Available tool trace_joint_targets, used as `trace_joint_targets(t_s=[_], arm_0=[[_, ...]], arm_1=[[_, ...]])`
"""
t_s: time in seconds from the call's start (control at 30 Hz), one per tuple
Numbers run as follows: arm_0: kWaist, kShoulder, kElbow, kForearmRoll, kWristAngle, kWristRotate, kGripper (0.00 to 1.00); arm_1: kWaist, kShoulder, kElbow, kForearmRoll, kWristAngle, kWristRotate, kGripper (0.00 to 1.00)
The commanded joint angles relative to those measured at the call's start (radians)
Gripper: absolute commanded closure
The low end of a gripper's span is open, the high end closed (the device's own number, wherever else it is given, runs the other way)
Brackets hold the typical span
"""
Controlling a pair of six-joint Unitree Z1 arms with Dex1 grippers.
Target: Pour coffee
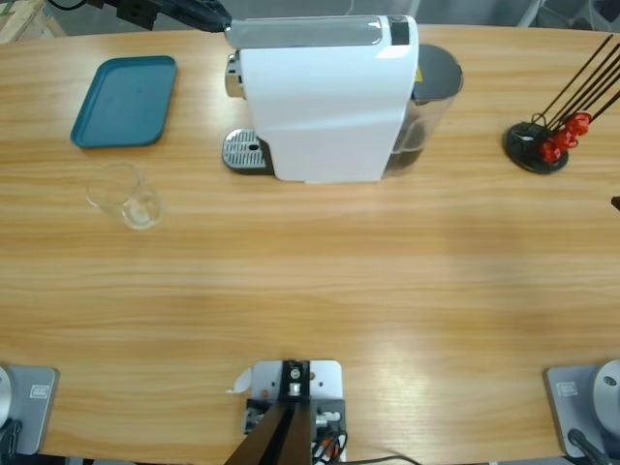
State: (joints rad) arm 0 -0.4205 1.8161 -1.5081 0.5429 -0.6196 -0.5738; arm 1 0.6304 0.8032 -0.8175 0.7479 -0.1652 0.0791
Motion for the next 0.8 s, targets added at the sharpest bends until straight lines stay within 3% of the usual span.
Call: trace_joint_targets(t_s=[0.03, 0.27, 0.8], arm_0=[[-0.005, 0.057, 0.003, -0.033, -0.045, 0.005, 0.984], [-0.012, 0.029, 0.000, -0.125, -0.084, -0.003, 1.000], [-0.017, -0.057, -0.011, -0.169, -0.107, -0.009, 1.000]], arm_1=[[0.008, 0.024, 0.001, 0.001, -0.019, 0.010, 0.055], [0.008, 0.023, 0.001, 0.001, -0.019, 0.011, 0.055], [0.008, 0.025, 0.001, 0.001, -0.019, 0.010, 0.055]])
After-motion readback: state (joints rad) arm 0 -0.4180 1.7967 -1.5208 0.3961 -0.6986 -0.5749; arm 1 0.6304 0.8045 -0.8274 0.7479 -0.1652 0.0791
